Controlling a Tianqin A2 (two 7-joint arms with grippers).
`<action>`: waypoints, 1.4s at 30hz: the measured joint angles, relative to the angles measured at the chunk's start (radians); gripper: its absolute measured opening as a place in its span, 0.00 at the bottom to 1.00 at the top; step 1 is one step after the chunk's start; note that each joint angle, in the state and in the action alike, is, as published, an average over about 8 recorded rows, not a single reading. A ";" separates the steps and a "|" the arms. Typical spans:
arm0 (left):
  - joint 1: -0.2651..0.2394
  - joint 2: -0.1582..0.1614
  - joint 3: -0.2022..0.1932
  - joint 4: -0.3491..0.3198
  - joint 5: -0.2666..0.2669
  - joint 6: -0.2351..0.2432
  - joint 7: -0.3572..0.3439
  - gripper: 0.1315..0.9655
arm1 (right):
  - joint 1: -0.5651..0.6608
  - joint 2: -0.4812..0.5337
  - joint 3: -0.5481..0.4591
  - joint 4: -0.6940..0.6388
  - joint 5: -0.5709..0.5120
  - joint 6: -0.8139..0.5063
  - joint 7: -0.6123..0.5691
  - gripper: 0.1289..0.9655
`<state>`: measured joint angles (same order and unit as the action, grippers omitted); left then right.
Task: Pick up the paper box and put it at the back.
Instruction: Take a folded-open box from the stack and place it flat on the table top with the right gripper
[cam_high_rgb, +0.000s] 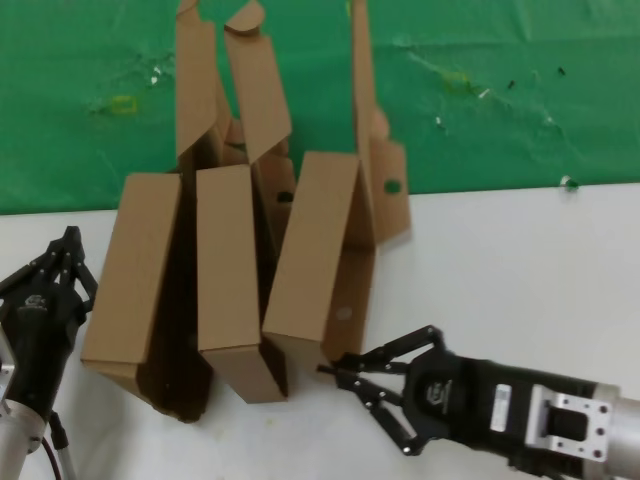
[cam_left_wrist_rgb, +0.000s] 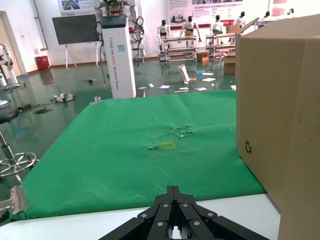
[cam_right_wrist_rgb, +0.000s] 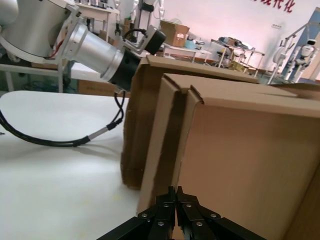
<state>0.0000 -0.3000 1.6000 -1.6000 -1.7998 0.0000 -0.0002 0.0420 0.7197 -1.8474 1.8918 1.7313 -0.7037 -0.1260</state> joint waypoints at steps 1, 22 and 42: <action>0.000 0.000 0.000 0.000 0.000 0.000 0.000 0.01 | -0.008 0.007 0.011 0.008 0.004 0.003 -0.001 0.05; 0.000 0.000 0.000 0.000 0.000 0.000 -0.001 0.01 | -0.003 0.387 0.390 0.167 -0.269 -0.071 0.367 0.02; 0.000 0.000 0.000 0.000 0.000 0.000 0.000 0.01 | 0.870 -0.048 -0.266 -0.117 -1.210 -0.799 0.626 0.02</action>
<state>0.0000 -0.3000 1.6000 -1.6000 -1.7995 0.0000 -0.0005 0.9118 0.6714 -2.1129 1.7751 0.5214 -1.5024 0.5003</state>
